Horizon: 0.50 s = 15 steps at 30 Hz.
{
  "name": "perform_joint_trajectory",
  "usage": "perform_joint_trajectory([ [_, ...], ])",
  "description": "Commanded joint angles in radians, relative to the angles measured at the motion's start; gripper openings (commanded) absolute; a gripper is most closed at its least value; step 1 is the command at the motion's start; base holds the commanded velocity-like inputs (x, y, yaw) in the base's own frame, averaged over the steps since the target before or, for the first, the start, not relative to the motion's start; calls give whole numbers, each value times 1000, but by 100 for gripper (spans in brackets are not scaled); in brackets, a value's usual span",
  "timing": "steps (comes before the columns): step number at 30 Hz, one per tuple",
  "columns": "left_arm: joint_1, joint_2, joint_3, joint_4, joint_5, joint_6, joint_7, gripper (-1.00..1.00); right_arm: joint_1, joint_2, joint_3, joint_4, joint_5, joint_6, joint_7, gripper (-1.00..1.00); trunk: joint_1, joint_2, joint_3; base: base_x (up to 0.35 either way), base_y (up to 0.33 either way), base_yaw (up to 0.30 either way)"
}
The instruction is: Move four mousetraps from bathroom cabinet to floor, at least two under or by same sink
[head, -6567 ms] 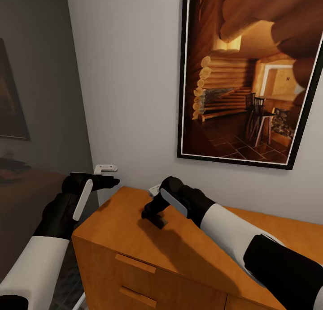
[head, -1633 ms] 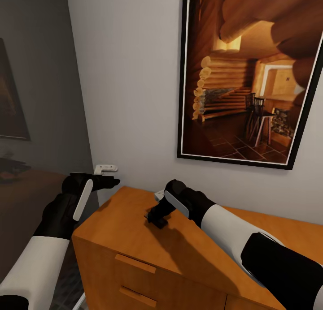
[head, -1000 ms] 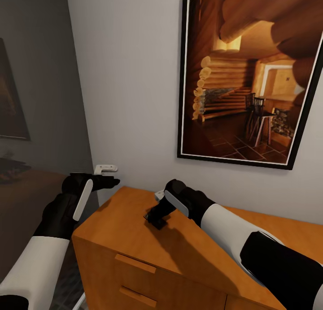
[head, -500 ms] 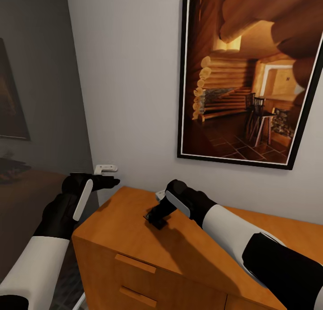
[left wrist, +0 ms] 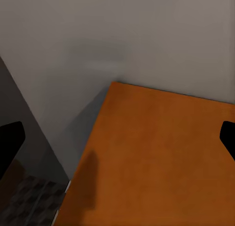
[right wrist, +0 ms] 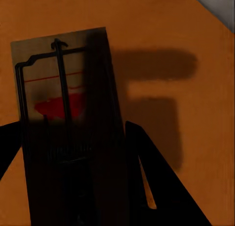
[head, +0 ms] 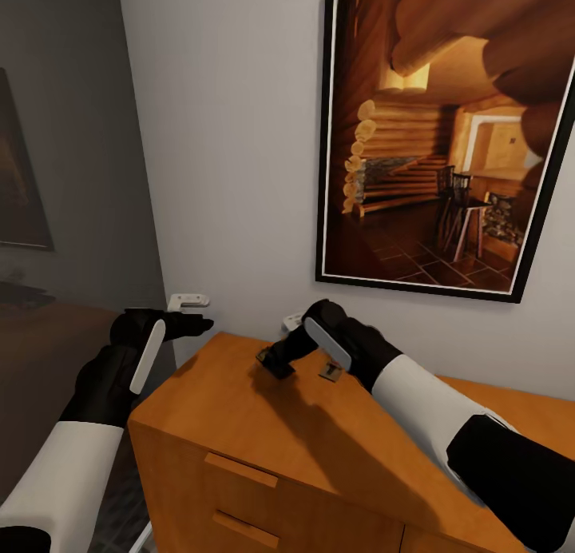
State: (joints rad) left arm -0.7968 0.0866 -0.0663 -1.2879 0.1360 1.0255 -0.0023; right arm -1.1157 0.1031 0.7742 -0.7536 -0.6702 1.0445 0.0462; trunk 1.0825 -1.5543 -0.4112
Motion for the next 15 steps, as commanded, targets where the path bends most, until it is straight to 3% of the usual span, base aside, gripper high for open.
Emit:
perform_joint_trajectory([
  [1,-1,1,-1,-1,2,4,0,100,-2,-8,-18,-16,1,3,-3,-100,0,-1,-1,0,0,0],
  [9,-1,1,-3,-1,3,4,0,100,-4,-22,-77,-58,1,3,-26,-100,0,-1,-1,0,0,0],
  [15,-1,1,-3,-1,4,4,-1,100,-4,-23,-86,-55,1,3,-34,-100,0,-1,-1,0,0,0],
])
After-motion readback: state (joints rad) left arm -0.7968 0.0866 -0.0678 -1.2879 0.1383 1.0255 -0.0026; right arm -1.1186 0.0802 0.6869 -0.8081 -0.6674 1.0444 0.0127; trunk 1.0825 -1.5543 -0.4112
